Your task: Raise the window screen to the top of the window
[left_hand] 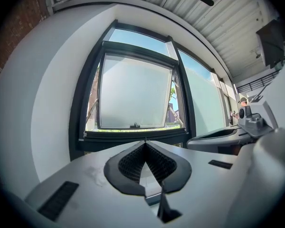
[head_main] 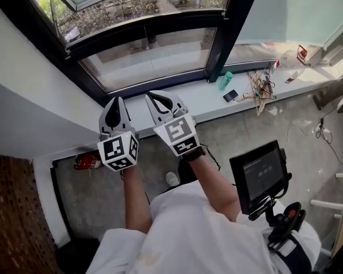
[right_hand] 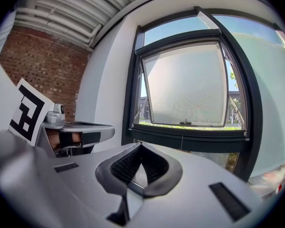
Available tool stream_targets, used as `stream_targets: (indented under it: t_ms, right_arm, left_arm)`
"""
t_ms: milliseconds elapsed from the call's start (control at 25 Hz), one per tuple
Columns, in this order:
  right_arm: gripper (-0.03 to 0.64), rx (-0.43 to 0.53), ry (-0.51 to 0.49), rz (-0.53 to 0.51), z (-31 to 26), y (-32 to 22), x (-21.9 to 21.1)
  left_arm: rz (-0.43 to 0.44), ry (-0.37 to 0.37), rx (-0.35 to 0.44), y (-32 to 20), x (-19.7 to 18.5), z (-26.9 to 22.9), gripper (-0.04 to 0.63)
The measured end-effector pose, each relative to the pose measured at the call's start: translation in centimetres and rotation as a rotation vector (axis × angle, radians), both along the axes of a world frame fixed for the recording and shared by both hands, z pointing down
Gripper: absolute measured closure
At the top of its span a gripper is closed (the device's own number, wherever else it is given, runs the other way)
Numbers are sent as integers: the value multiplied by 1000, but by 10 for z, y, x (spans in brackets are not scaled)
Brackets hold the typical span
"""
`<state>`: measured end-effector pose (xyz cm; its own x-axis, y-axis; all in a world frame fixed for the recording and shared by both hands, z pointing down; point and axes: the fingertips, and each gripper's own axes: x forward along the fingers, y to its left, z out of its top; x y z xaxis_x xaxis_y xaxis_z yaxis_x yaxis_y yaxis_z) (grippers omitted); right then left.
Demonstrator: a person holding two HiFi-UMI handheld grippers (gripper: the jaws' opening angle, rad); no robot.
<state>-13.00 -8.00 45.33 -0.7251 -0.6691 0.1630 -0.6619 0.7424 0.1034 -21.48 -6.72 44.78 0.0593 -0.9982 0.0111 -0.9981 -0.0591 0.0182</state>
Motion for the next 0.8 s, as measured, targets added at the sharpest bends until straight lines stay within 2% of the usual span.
stream_targets:
  t_ms: [240, 440, 600, 680, 800]
  right_arm:
    - [618, 22, -67, 20, -19, -83, -8]
    - [618, 67, -150, 2, -63, -173, -21]
    - [618, 71, -200, -15, -76, -205, -25]
    - [618, 75, -170, -24, -68, -220, -33]
    - [618, 174, -31, 17, -61, -247, -40]
  left_arm:
    - [27, -43, 18, -69, -1, -10, 601]
    - [41, -116, 63, -146, -2, -47, 601]
    - [45, -134, 75, -179, -3, -59, 601]
    - [37, -133, 58, -197, -8, -51, 601]
    - [44, -180, 18, -229, -16, -35, 601]
